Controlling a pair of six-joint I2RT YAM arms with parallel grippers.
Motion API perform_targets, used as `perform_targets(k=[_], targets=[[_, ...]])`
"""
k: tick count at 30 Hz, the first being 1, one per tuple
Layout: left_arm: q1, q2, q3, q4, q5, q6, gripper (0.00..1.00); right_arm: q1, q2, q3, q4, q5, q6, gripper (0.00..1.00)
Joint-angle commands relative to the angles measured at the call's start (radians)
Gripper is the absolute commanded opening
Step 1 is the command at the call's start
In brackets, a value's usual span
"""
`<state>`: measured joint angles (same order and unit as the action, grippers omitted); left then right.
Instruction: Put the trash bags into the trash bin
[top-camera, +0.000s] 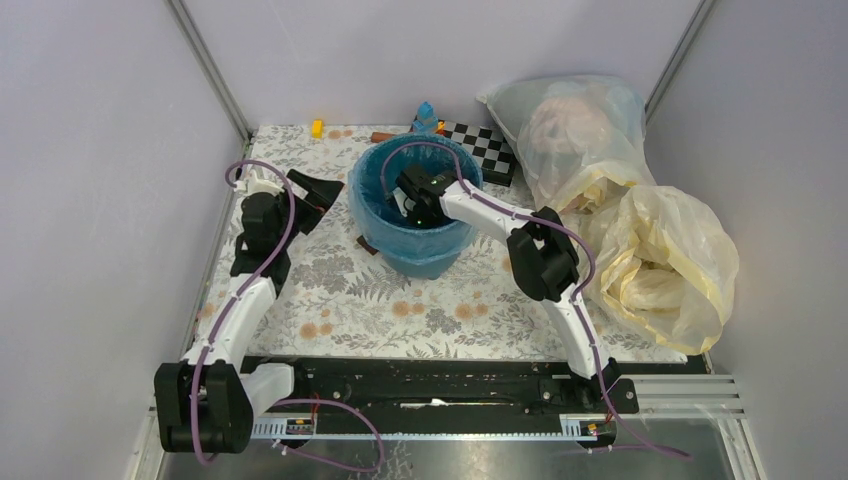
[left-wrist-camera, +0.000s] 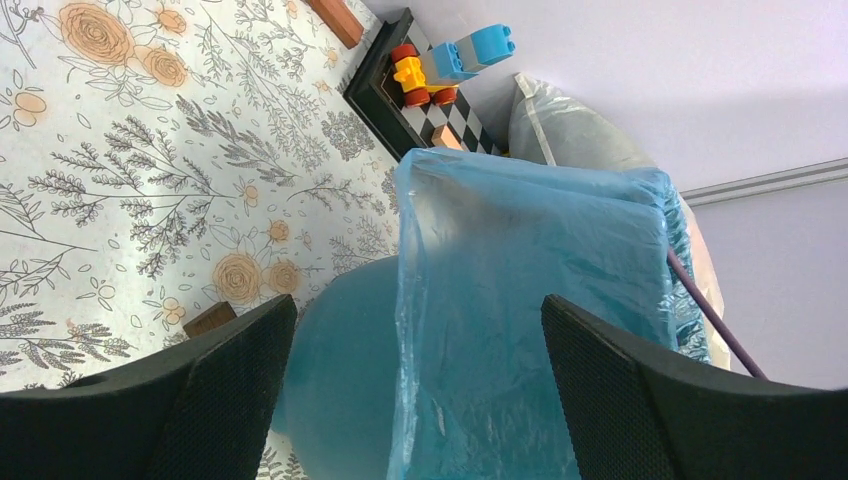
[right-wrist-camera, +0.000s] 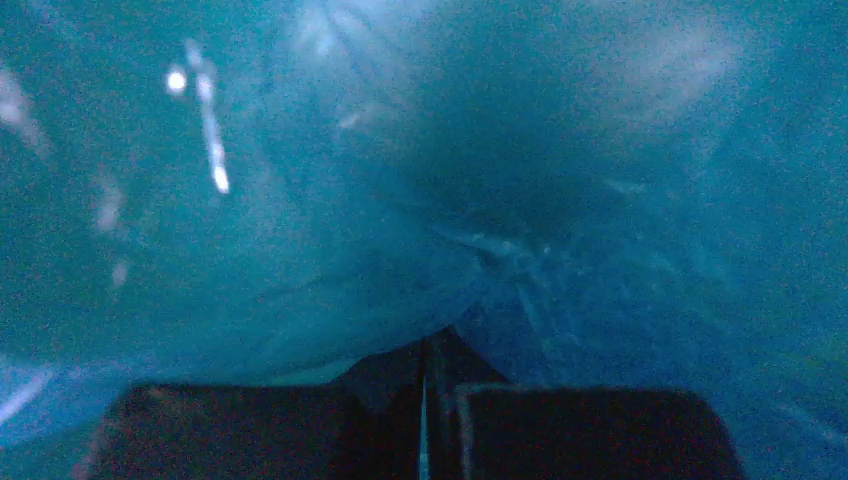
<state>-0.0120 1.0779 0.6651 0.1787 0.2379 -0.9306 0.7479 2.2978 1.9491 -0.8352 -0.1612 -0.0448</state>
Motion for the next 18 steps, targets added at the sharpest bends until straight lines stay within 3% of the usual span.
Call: perform_targets(k=[1, 7, 18], targets=[[0.004, -0.025, 0.042, -0.002, -0.007, 0.022, 0.94, -0.009, 0.075, 0.005, -0.021, -0.017, 0.006, 0.0], [0.002, 0.02, 0.102, 0.001, 0.076, 0.038, 0.94, -0.01, 0.102, 0.009, -0.021, -0.024, 0.008, 0.0], [0.003, 0.081, 0.156, 0.027, 0.081, 0.041, 0.96, -0.01, 0.151, 0.076, -0.046, -0.029, 0.018, 0.0]])
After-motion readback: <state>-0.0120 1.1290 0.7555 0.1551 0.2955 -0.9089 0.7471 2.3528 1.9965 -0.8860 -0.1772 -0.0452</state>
